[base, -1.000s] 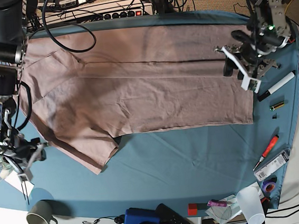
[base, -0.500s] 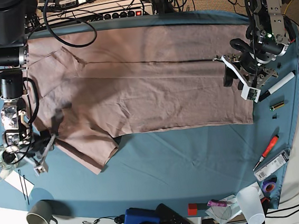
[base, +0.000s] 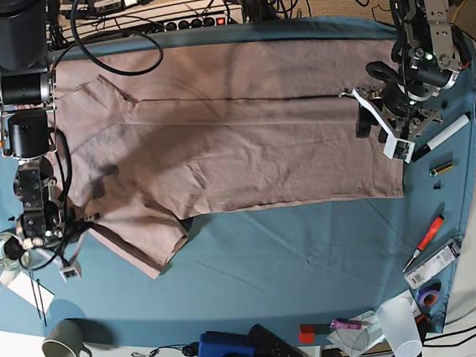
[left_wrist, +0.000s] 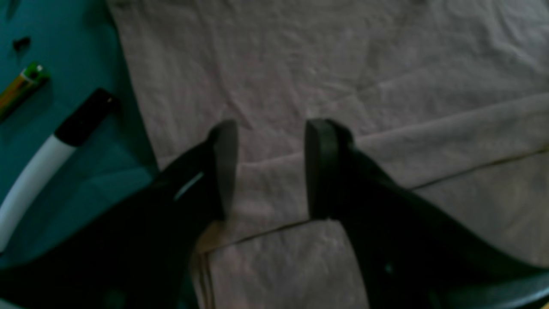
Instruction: Fold the T-shirt properly
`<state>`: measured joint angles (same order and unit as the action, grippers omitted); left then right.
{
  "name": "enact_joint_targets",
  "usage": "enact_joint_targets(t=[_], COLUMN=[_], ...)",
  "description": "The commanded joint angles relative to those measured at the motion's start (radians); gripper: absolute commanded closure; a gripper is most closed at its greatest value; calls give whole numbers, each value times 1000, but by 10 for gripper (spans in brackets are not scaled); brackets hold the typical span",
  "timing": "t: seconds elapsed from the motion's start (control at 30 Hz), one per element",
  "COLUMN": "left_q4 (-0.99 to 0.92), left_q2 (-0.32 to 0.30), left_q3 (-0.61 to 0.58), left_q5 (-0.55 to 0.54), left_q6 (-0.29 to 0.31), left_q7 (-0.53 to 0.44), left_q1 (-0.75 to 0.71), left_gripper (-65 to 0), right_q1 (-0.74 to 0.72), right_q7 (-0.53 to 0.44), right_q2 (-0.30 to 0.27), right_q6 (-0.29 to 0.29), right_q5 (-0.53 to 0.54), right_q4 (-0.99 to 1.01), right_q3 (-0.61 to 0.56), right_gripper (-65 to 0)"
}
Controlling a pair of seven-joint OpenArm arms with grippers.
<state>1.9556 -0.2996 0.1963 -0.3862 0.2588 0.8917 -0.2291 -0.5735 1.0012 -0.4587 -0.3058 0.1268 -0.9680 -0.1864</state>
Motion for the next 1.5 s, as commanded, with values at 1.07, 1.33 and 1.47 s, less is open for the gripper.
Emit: enact_joint_targets(t=[1.07,1.33,1.47], left_q4=[16,16,16], left_q2=[-10,-10,-10], left_q3=[3,3,3], left_q5=[-10,-10,-10], left_q6=[0,0,0], left_q7=[-28,-28,-28], left_q1=[13,13,13], left_gripper=[-262,-262,-262], right_q1=[-36,-36,-36], right_q7=[-232,-212,-71], right_q2=[-10,18,16], right_q6=[-124,-121,-53], right_q5=[-6,-23,-23], right_q4=[103,180,180], right_q3=[4,4,4], right_gripper=[-215,-117,0])
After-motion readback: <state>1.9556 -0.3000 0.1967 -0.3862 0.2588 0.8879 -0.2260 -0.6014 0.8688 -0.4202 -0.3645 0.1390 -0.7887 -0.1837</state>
